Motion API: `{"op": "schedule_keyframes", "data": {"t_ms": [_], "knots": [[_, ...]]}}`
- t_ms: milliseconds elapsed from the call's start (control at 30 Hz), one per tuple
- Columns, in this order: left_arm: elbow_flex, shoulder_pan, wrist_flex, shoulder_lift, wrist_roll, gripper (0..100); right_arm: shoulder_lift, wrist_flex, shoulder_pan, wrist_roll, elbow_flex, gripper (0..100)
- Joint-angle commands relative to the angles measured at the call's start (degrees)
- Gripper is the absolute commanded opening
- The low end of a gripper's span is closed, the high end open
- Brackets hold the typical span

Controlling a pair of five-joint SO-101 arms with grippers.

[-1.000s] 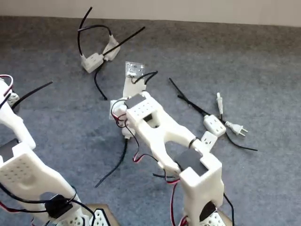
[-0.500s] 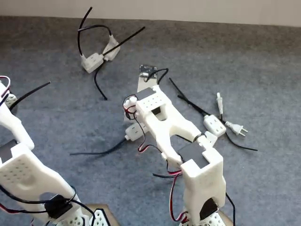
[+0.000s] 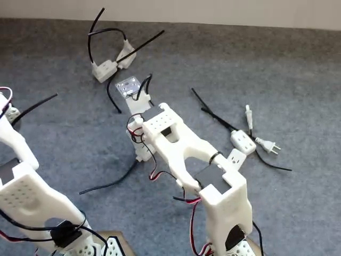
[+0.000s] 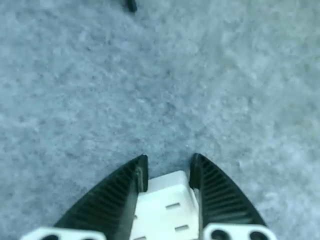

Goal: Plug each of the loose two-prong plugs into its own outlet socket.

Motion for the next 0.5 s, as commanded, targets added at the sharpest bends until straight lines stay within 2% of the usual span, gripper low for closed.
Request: {"op": "schedule_keyframes", "data": {"t_ms": [0,67,167,233,300,367,467], "knots": [[0.75,-0.4,0.0,-0.57,-0.26,1,-0.75,-0.92,0.57,1.05,-2.77,14.2],[1.19,-0.4,0.0,-0.57,-0.26,1,-0.66,1.63,1.98,1.05,-5.93,15.1],[1.27,-0.22,-0.09,-0.57,-0.26,1,-0.66,8.84,3.65,-0.18,-13.67,22.3],[1.19,-0.13,-0.09,-0.57,-0.35,1,-0.57,14.46,4.35,-5.45,-20.26,27.7],[1.19,-0.04,-0.18,-0.66,-0.35,1,-0.48,20.26,4.62,-13.98,-26.24,31.9],[1.19,-0.04,-1.05,-0.66,-0.35,1,-0.4,27.3,4.44,-20.75,-31.43,33.3],[1.45,-0.04,-2.2,-0.66,-0.35,1,-0.13,36.0,3.74,-26.02,-34.51,33.3]]}}
